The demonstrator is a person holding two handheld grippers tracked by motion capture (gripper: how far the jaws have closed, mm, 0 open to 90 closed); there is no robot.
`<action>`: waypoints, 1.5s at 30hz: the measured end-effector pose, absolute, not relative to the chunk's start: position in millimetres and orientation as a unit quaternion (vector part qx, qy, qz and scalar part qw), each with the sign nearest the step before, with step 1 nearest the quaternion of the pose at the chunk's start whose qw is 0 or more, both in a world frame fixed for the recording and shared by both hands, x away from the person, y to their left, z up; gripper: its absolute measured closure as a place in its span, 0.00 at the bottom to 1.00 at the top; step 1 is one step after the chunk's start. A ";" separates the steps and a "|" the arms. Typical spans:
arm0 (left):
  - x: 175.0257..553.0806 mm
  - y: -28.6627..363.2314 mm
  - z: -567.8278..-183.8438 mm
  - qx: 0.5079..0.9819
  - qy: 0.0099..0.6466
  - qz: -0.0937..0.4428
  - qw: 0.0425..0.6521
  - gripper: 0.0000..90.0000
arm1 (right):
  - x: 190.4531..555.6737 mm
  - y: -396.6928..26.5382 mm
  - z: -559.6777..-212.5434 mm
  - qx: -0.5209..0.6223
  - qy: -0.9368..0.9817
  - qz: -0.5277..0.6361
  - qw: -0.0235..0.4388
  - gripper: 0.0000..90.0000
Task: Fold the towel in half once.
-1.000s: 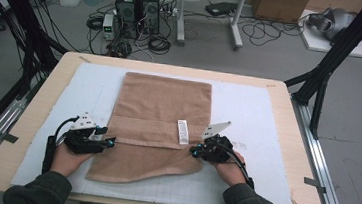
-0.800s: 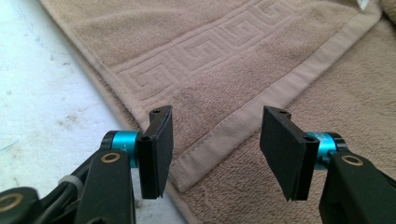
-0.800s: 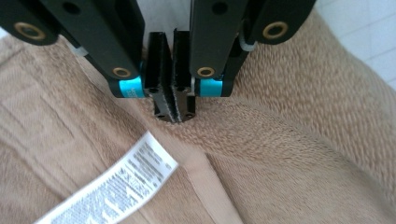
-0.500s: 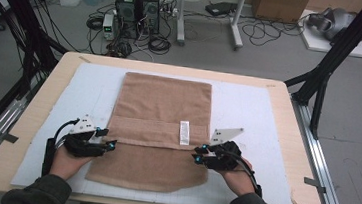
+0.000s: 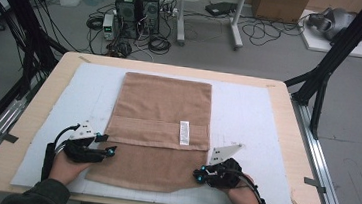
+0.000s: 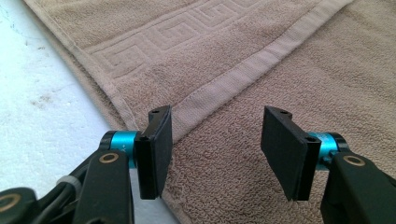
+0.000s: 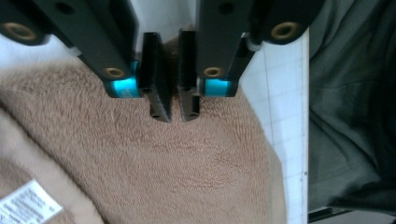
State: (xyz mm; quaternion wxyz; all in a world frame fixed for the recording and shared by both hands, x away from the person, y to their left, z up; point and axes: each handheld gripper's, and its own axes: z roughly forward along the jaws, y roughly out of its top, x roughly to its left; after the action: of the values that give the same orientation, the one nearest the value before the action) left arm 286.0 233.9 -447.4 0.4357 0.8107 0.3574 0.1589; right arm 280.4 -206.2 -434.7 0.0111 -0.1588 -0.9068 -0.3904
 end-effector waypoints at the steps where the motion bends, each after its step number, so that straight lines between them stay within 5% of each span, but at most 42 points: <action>1: 286.1 234.3 -447.1 0.810 0.357 0.159 0.437 0.49 | 283.0 -204.0 -432.9 -0.158 -0.907 -0.391 0.009 0.96; 9: 287.2 235.1 -445.4 0.807 0.357 0.160 0.442 0.49 | 312.1 -180.7 -421.8 -0.175 -0.907 -0.382 -0.037 0.96; 13: 286.6 235.4 -445.4 0.807 0.355 0.158 0.444 0.49 | 320.4 -176.6 -433.8 -0.188 -0.911 -0.367 -0.022 0.95; 28: 283.0 232.2 -445.1 0.813 0.346 0.155 0.442 0.49 | 282.0 -201.3 -417.2 -0.174 -0.899 -0.402 -0.013 0.73; 32: 288.8 232.2 -443.2 0.808 0.351 0.154 0.447 0.50 | 286.0 -208.3 -417.1 -0.194 -0.892 -0.406 -0.036 0.72; 45: 295.9 232.0 -445.3 0.808 0.357 0.156 0.442 0.51 | 275.2 -212.5 -435.7 -0.192 -0.906 -0.377 -0.009 0.72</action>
State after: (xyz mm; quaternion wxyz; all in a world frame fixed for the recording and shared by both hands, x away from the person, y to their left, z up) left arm 295.9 232.0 -445.3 0.4421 0.8078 0.3572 0.1564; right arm 275.2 -212.5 -435.7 -0.0086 -0.1918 -0.9060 -0.3772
